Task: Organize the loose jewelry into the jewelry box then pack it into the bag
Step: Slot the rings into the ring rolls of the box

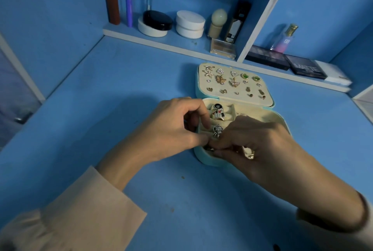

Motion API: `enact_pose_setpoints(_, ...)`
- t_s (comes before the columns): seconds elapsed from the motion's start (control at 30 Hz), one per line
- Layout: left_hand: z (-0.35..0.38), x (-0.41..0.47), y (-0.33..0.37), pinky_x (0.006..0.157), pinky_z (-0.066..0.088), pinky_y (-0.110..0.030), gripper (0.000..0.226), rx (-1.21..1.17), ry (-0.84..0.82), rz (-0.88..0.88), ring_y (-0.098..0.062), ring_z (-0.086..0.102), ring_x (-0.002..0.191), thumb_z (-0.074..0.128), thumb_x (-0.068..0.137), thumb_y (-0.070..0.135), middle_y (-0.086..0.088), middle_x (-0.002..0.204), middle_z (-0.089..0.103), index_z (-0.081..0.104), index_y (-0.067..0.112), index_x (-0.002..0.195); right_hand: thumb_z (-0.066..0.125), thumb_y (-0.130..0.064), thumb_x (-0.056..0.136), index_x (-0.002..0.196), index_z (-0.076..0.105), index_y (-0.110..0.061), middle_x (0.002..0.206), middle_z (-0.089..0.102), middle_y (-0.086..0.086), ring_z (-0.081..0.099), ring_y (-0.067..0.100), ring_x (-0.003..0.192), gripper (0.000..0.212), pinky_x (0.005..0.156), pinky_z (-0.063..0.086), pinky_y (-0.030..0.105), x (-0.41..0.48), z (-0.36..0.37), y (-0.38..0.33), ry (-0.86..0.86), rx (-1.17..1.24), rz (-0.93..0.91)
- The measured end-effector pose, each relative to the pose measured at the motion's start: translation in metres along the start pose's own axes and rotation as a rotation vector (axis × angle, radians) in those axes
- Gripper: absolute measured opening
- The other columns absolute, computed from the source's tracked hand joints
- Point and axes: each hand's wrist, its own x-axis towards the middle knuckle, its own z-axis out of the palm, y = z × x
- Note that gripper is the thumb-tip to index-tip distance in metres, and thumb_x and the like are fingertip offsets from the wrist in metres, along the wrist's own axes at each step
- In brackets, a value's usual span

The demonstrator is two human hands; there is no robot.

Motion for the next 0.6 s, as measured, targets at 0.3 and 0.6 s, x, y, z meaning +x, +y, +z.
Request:
enact_pose_setpoints(0.3, 0.001, 0.000, -0.002, 0.070, 0.047, -0.038, 0.016, 0.031, -0.019, 0.018, -0.012, 0.053, 0.068, 0.070, 0.060, 0.029, 0.010, 0.073, 0.050, 0.061, 0.033, 0.073, 0.068, -0.014, 0.073, 0.082, 0.076, -0.017, 0.069, 0.059, -0.006, 0.041, 0.003, 0.070, 0.013, 0.069, 0.032, 0.004, 0.001, 0.000, 0.007, 0.019, -0.006, 0.052)
enact_pose_setpoints(0.6, -0.003, -0.005, 0.004, 0.061, 0.031, -0.011, 0.007, 0.064, -0.073, 0.130, -0.004, 0.044, 0.072, 0.066, 0.070, 0.034, 0.019, 0.073, 0.058, 0.065, 0.037, 0.077, 0.069, -0.024, 0.075, 0.090, 0.074, -0.025, 0.071, 0.058, -0.014, 0.048, -0.004, 0.070, 0.016, 0.066, 0.035, 0.005, -0.013, -0.017, 0.013, -0.032, 0.099, 0.092)
